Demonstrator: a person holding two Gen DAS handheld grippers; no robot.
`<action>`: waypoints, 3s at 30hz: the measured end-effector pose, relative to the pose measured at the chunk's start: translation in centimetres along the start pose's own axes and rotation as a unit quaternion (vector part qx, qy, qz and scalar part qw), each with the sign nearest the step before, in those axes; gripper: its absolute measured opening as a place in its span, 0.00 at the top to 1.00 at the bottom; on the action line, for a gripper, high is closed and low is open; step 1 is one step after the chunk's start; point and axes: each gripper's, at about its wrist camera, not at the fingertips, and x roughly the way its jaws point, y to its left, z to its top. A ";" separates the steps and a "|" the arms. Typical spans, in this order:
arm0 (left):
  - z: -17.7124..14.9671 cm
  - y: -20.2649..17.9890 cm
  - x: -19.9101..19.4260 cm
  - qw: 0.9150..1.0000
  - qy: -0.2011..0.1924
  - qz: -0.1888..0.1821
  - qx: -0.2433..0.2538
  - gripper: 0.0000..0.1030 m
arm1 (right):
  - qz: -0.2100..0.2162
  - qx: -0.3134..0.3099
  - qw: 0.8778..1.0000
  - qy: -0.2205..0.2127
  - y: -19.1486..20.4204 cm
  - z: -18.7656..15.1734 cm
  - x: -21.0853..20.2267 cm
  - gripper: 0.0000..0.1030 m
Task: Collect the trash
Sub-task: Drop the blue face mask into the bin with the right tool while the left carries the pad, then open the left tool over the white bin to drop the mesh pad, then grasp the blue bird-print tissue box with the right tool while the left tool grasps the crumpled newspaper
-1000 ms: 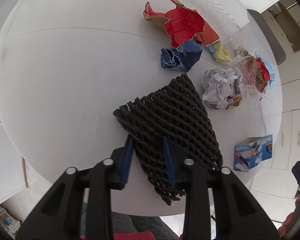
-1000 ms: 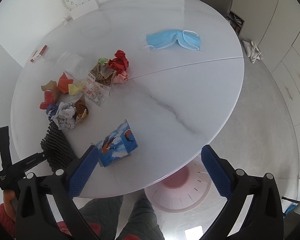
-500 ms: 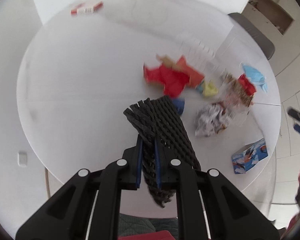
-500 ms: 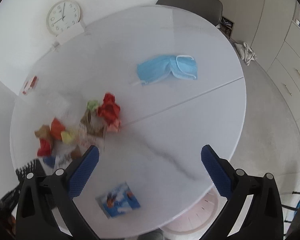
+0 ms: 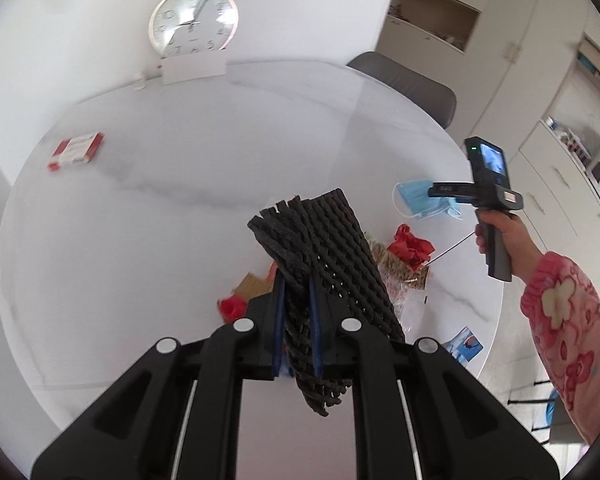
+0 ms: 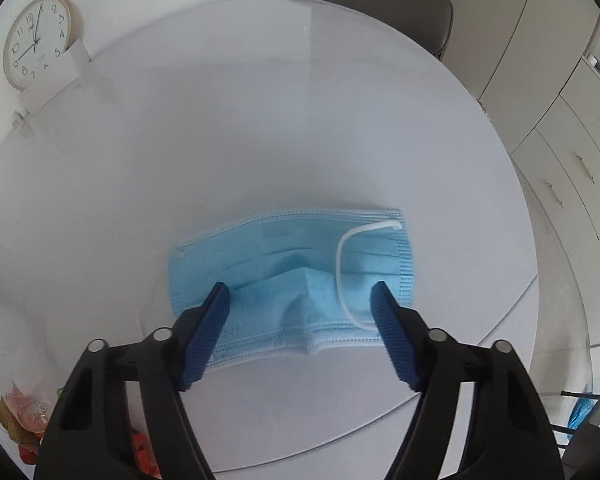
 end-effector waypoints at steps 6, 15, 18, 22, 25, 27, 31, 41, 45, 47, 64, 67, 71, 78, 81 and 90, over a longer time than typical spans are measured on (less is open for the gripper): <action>1.7 -1.6 1.4 0.999 0.004 -0.026 0.034 0.90 | 0.005 0.011 1.000 0.009 -0.9 -0.4 1.0 0.88; 0.8 -7.9 1.2 0.992 0.015 -0.081 0.096 0.90 | 0.053 0.057 0.994 -0.072 -5.7 -9.0 -10.5 0.90; 0.0 -10.9 0.7 0.987 0.016 -0.108 0.115 0.89 | 0.059 0.093 0.990 -0.088 -8.8 -15.8 -16.1 0.90; -2.3 -16.5 0.5 0.977 0.036 -0.153 0.147 0.89 | 0.043 0.137 0.988 -0.062 -13.0 -25.4 -19.8 0.89; -4.3 -20.4 0.7 0.968 0.055 -0.175 0.172 0.89 | 0.024 0.153 0.988 -0.017 -14.2 -32.2 -19.4 0.89; -6.1 -23.6 1.0 0.961 0.071 -0.185 0.194 0.89 | 0.036 0.173 0.984 0.013 -15.2 -35.5 -16.8 0.89; -9.3 -27.9 2.0 0.950 0.095 -0.186 0.234 0.89 | 0.051 0.180 0.980 0.067 -15.5 -39.2 -9.5 0.87; -16.8 -34.5 6.7 0.933 0.147 -0.128 0.303 0.89 | 0.052 0.183 0.978 0.083 -17.6 -42.1 -6.5 0.24; -19.4 -36.4 9.6 0.929 0.175 -0.117 0.305 0.89 | 0.021 0.196 0.979 0.058 -20.8 -43.4 -10.8 0.20; -20.6 -37.1 10.6 0.928 0.185 -0.111 0.304 0.88 | 0.013 0.203 0.978 0.045 -22.3 -43.7 -12.5 0.18; -19.0 -35.8 8.3 0.944 0.161 -0.107 0.268 0.15 | 0.022 0.200 0.979 -0.038 -21.9 -39.4 -20.2 0.14; -16.4 -33.7 5.1 0.956 0.120 -0.103 0.249 0.09 | 0.026 0.176 0.982 -0.064 -20.2 -37.4 -22.5 0.08; -13.2 -29.7 1.2 0.969 0.072 -0.088 0.218 0.07 | 0.021 0.136 0.985 -0.109 -17.4 -34.7 -26.0 0.02; -9.6 -21.6 -1.6 0.986 0.027 -0.040 0.158 0.07 | 0.044 0.085 0.986 -0.136 -11.6 -30.6 -27.9 0.02; -8.7 -17.9 -1.4 0.990 0.026 -0.023 0.140 0.07 | 0.053 0.079 0.988 -0.126 -8.6 -29.6 -26.9 0.02; -7.2 -10.3 1.2 0.992 0.049 -0.011 0.117 0.07 | 0.050 0.175 0.982 -0.056 -0.4 -28.7 -19.0 0.02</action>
